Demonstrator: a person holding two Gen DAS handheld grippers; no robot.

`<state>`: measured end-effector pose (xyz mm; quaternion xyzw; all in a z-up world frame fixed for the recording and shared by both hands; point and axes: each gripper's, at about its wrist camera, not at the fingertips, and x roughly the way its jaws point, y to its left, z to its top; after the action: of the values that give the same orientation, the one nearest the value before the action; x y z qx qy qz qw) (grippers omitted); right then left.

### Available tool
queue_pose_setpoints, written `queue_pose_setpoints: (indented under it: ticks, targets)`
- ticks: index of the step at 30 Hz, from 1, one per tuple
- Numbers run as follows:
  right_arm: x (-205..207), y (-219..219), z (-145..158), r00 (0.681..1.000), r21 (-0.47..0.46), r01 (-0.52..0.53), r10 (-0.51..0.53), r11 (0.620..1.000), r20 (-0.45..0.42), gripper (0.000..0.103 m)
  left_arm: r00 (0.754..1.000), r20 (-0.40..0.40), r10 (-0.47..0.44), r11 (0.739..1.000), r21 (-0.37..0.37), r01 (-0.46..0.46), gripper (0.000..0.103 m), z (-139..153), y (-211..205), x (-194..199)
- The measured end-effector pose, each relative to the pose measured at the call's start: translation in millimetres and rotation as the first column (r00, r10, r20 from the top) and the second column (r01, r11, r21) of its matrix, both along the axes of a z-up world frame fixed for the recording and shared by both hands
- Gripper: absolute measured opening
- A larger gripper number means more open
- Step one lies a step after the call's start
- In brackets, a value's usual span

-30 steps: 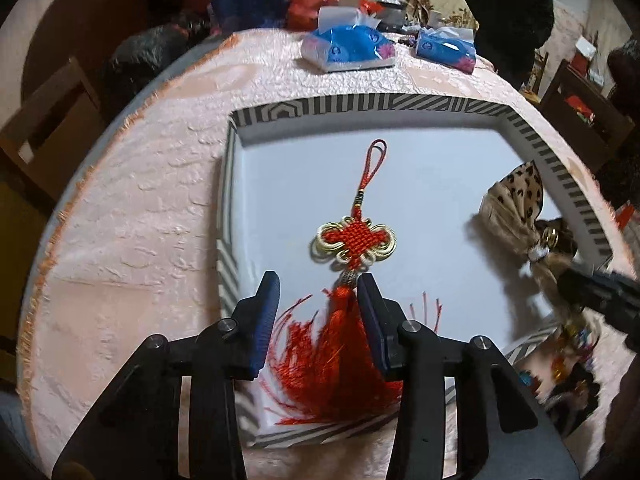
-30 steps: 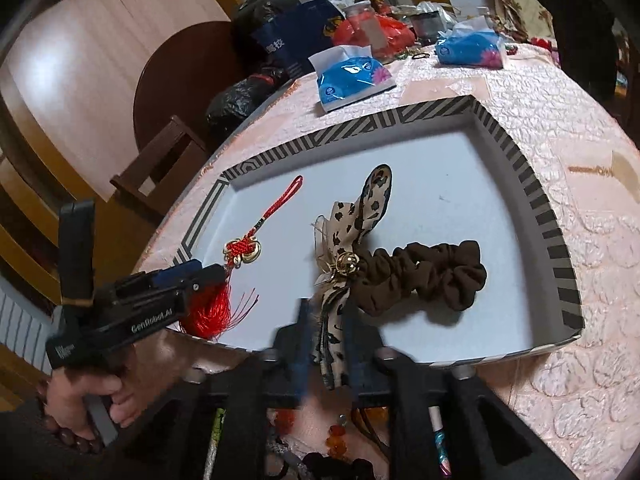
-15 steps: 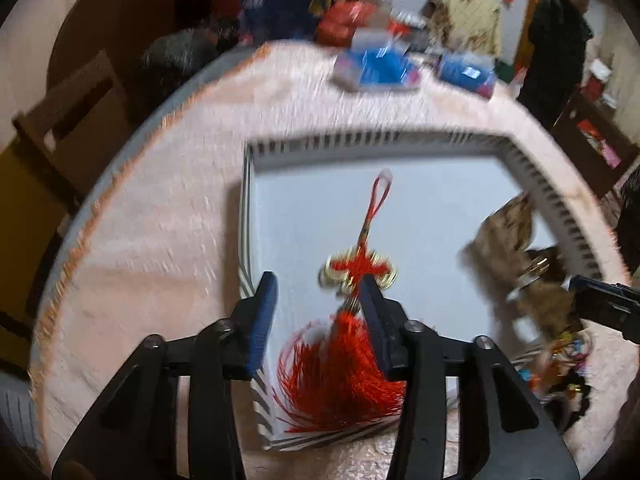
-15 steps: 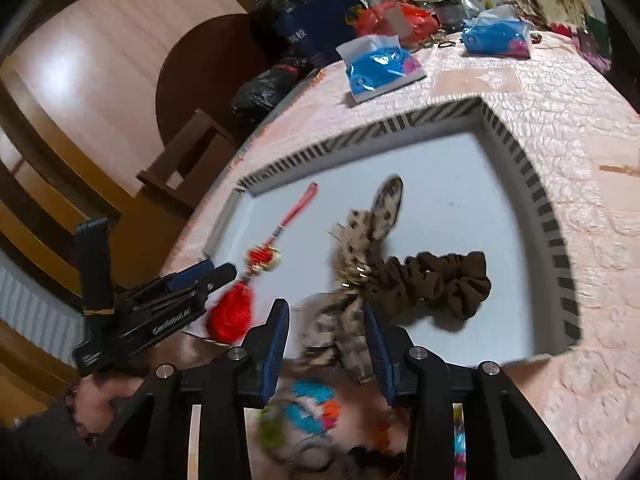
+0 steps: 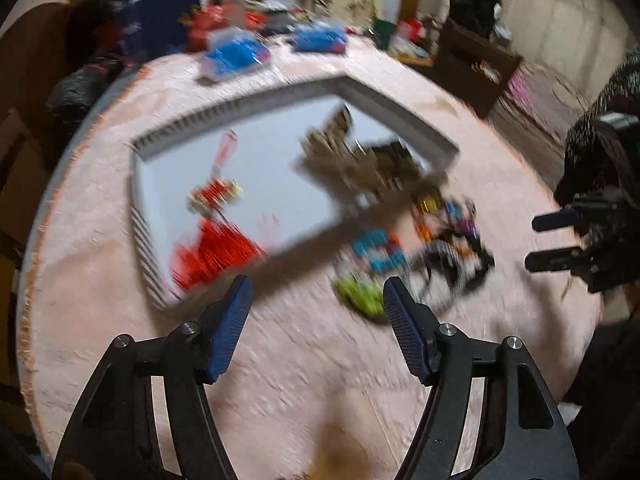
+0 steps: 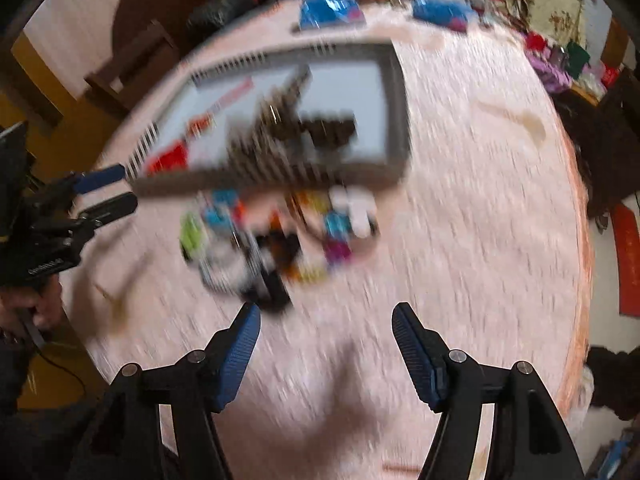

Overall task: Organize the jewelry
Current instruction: 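Grasp the green beaded bracelet with the left tool while the right tool grasps a black hair tie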

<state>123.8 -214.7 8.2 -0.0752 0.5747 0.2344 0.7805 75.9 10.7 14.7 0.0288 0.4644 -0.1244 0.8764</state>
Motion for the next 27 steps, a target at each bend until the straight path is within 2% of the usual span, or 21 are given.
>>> queue_pose_setpoints:
  ticks: [4,5,6,9,16,21,22,23,24,26,27]
  targets:
    - [-11.9,-3.4,-5.4,1.000,0.058,0.009,-0.010,0.998,0.030,0.065,0.999,-0.036,-0.015,1.000,-0.014,0.014,0.068,-17.4,-8.1,1.4]
    - [-13.3,1.7,-4.8,0.998,0.066,-0.018,0.015,0.998,0.055,0.059,0.999,-0.037,-0.016,1.000,-0.021,0.015,0.068,-19.8,-9.9,3.7]
    - [-13.5,7.6,-4.6,0.997,0.068,-0.043,0.038,0.997,0.068,0.048,0.999,-0.037,-0.016,1.000,-0.023,0.015,0.068,-21.7,-12.1,5.8]
    - [-10.9,25.0,-9.1,0.988,0.028,-0.111,0.107,0.993,0.112,0.042,0.998,-0.055,-0.009,1.000,-0.022,0.008,0.068,-29.3,-17.1,12.1]
    - [10.6,51.6,-15.4,0.985,0.013,-0.138,0.136,0.990,0.102,0.038,0.997,-0.072,-0.029,0.999,0.012,0.030,0.068,-35.4,-21.8,17.0]
    - [14.8,59.6,-25.4,0.986,-0.023,-0.148,0.149,0.989,0.078,0.026,0.996,-0.087,-0.032,0.999,-0.005,0.032,0.067,-39.0,-18.4,21.3]
    - [14.9,59.8,-26.1,0.986,-0.026,-0.148,0.150,0.989,0.078,0.025,0.996,-0.086,-0.035,0.999,-0.005,0.035,0.065,-38.9,-18.3,22.0]
    - [15.1,59.5,-26.5,0.986,-0.029,-0.148,0.150,0.989,0.079,0.021,0.996,-0.086,-0.040,0.999,-0.006,0.040,0.058,-39.1,-18.4,23.3]
    - [15.1,58.6,-27.2,0.986,-0.037,-0.144,0.146,0.989,0.077,0.013,0.995,-0.087,-0.045,0.999,-0.013,0.044,0.054,-38.9,-18.7,23.9]
    - [15.6,55.3,-29.0,0.989,-0.029,-0.131,0.133,0.991,0.071,0.007,0.994,-0.095,-0.055,0.998,-0.030,0.053,0.036,-39.1,-21.2,26.1]
    - [14.9,53.1,-28.3,0.989,-0.014,-0.126,0.127,0.992,0.071,0.006,0.995,-0.088,-0.055,0.998,-0.020,0.054,0.033,-39.2,-23.2,26.5]
